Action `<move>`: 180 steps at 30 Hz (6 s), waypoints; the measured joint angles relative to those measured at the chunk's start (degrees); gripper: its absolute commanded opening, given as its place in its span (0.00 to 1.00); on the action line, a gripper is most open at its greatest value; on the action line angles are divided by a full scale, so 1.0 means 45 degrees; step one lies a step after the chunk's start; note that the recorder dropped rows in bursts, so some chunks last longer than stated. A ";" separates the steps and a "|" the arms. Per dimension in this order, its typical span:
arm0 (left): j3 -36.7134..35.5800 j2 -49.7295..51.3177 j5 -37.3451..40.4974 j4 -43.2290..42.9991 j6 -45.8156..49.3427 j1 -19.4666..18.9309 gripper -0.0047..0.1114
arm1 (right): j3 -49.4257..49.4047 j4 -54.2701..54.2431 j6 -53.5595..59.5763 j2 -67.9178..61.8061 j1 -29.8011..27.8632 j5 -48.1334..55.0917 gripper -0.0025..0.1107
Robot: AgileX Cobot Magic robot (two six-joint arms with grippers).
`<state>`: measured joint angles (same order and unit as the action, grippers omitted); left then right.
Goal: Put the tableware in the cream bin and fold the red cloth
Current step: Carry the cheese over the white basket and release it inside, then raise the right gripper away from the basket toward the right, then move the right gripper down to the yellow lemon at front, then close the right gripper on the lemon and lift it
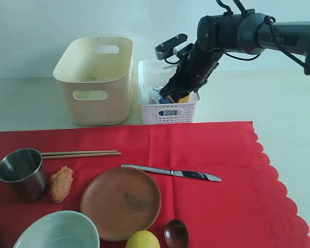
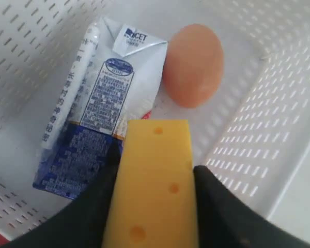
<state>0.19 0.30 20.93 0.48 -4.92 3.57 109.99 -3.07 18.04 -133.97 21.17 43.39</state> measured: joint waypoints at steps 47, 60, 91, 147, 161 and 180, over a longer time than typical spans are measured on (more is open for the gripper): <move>0.0000 0.0000 0.0000 0.0000 0.0000 0.0000 0.04 | 0.0567 -0.2768 -0.0463 0.4234 0.0380 0.5794 0.63; 0.0000 0.0000 0.0000 0.0000 0.0000 0.0000 0.04 | -0.2792 -0.2794 -0.0509 0.6922 0.0758 0.5539 0.63; 0.0000 0.0000 0.0000 0.0000 0.0000 0.0000 0.04 | -0.9880 -0.1647 -0.1966 1.1503 0.4536 0.3169 0.63; 0.0000 0.0000 0.0000 0.0000 0.0000 0.0000 0.04 | -1.1242 -0.0694 -0.7240 0.5989 0.8579 -0.0645 0.62; 0.0000 0.0000 0.0000 0.0000 0.0000 0.0000 0.04 | -1.1242 -0.0663 -0.7310 0.5842 0.8579 -0.0564 0.02; 0.0000 0.0000 0.0000 0.0000 0.0000 0.0000 0.04 | -1.1209 0.1055 -0.6182 1.1868 0.8579 -0.0494 0.02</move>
<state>0.19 0.30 20.93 0.48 -4.92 3.57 59.55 1.67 -9.78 -80.56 59.78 41.17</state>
